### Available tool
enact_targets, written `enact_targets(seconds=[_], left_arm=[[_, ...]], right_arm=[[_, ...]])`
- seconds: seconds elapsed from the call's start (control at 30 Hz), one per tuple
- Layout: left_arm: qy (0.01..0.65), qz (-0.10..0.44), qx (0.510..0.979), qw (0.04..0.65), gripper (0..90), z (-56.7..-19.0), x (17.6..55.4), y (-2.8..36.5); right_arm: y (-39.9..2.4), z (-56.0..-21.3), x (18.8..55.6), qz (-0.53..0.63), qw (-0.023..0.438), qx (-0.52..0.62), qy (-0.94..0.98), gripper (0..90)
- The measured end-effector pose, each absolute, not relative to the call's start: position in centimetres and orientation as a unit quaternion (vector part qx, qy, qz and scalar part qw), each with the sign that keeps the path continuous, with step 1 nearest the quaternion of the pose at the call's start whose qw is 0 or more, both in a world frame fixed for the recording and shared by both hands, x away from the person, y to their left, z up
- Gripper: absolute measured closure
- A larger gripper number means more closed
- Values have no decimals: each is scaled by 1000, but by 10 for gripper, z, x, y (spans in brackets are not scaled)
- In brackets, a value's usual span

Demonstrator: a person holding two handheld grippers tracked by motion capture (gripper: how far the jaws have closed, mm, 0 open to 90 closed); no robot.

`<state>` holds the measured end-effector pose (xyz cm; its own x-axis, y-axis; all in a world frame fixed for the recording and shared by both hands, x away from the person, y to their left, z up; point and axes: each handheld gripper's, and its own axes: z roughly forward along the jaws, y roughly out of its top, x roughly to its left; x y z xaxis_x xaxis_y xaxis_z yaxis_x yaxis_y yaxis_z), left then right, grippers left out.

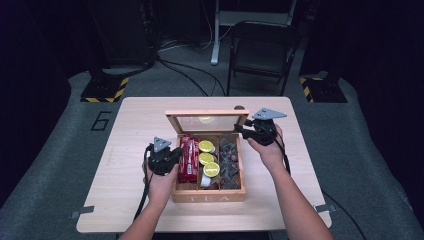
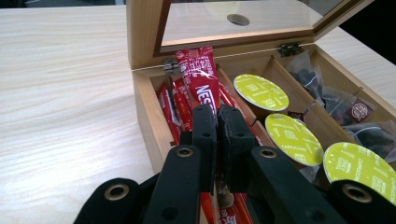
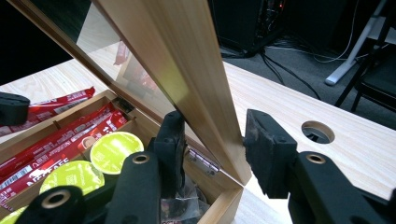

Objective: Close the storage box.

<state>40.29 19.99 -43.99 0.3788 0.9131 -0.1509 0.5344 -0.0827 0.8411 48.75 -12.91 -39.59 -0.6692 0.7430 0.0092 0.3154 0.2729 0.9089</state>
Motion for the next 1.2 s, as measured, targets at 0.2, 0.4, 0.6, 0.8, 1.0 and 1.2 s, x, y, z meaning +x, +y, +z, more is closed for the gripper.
enact_targets(seconds=[0.2, 0.4, 0.6, 0.8, 1.0, 1.2], left_arm=[[519, 214, 699, 442, 855, -437, 400, 208], [518, 220, 704, 433, 856, -435, 397, 220], [529, 226, 697, 429, 856, -434, 396, 236], [536, 235, 686, 432, 855, -430, 395, 252], [539, 242, 684, 428, 855, -427, 394, 261], [544, 243, 680, 428, 856, -427, 393, 269]], right_arm=[[-129, -396, 487, 495, 216, 344, 768, 583], [-129, -396, 488, 496, 215, 345, 767, 583], [-129, -396, 488, 496, 215, 345, 767, 583], [-129, -396, 487, 496, 215, 346, 767, 583], [-129, -396, 487, 495, 216, 343, 769, 583], [-129, -396, 487, 494, 216, 342, 769, 583]])
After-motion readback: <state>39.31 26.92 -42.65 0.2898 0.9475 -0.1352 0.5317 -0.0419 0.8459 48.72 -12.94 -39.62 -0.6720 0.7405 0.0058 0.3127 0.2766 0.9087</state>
